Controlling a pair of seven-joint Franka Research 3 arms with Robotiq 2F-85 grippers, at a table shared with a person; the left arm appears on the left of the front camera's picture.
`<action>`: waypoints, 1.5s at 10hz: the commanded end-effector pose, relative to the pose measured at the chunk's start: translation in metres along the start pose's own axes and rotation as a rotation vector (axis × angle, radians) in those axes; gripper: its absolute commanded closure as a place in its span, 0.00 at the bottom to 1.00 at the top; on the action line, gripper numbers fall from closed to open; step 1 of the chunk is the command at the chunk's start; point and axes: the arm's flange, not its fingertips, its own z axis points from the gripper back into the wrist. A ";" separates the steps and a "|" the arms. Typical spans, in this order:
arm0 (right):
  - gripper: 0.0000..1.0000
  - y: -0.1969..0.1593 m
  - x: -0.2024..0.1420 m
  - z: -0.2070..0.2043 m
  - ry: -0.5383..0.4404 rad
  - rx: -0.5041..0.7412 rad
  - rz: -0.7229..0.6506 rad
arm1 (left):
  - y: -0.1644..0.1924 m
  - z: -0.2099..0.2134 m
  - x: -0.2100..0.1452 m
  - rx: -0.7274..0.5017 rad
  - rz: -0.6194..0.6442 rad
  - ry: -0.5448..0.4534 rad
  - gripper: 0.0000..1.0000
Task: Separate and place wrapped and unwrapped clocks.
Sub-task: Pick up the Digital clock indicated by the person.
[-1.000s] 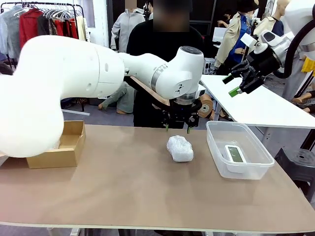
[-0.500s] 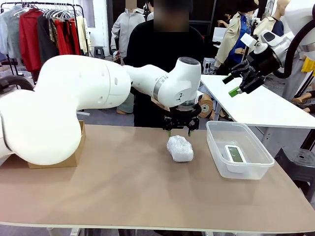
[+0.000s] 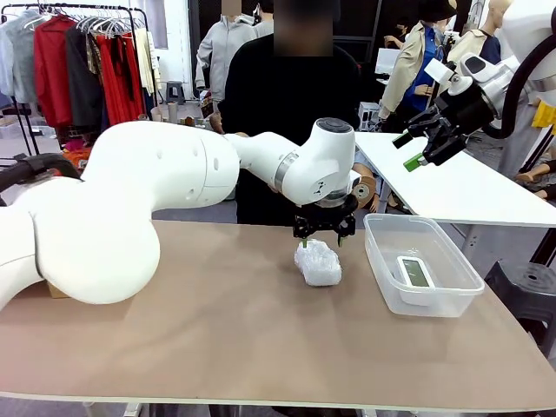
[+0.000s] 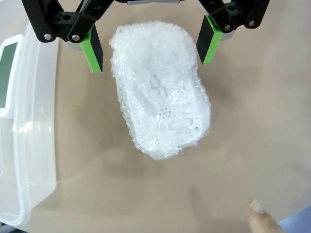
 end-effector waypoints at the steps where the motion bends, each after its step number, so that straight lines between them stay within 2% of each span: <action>1: 0.00 0.000 0.001 0.001 0.000 -0.001 0.002 | -0.012 -0.003 0.010 0.037 0.032 -0.012 0.00; 7: 0.00 0.000 0.001 0.001 0.000 -0.001 0.002 | -0.017 -0.020 0.003 0.081 0.057 -0.001 0.00; 15: 0.00 0.000 0.001 0.001 0.000 -0.001 0.002 | -0.004 -0.044 0.001 0.121 0.057 0.026 0.00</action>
